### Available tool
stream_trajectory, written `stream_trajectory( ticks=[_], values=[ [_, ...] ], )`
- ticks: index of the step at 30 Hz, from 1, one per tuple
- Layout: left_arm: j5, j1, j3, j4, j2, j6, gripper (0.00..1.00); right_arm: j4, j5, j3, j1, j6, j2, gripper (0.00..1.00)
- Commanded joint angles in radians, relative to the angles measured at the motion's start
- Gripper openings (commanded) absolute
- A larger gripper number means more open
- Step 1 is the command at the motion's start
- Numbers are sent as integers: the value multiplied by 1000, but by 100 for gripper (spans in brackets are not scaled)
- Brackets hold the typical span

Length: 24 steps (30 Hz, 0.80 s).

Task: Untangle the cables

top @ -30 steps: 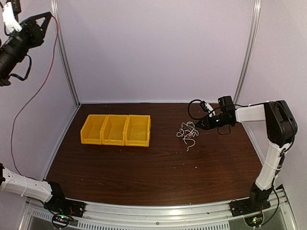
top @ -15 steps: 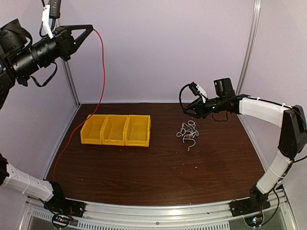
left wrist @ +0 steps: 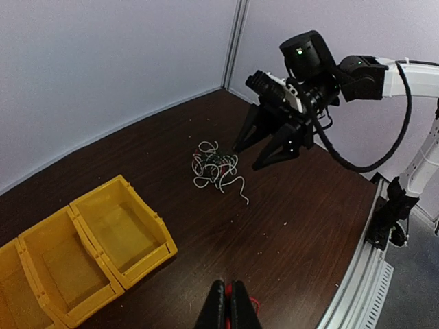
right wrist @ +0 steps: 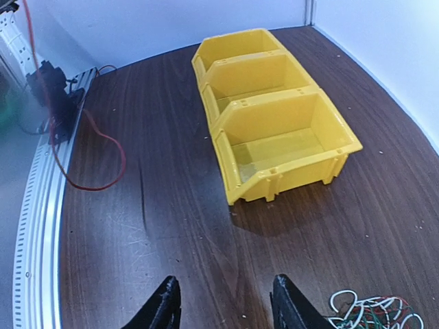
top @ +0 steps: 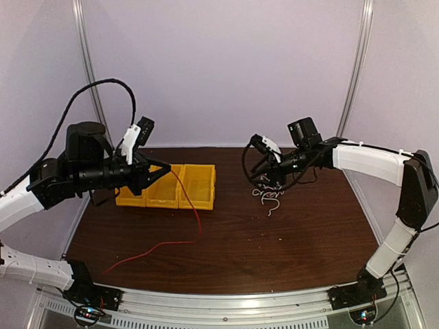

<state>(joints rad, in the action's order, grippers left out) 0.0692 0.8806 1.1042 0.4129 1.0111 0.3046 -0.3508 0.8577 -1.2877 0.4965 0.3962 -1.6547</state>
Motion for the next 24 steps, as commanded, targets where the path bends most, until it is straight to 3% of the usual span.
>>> stream_trajectory(
  ticks=[1,6,12,17,24],
  values=[
    [-160,0,-116,-82,-84,146,0,-80,-58,1,125,134,42,45],
    [-274,0,-275,-43,-69,242,0,-216,-171,-92,324,254,-30,39],
    [-340,-2,-452,-96,-134,368,0,-185,-251,-167,524,245,-159,33],
    [-324,-2,-564,-134,-217,443,0,-70,-250,-204,553,85,-257,50],
    [-303,-4,-684,-213,-272,513,0,1,-225,-252,553,-78,-366,57]
  ],
)
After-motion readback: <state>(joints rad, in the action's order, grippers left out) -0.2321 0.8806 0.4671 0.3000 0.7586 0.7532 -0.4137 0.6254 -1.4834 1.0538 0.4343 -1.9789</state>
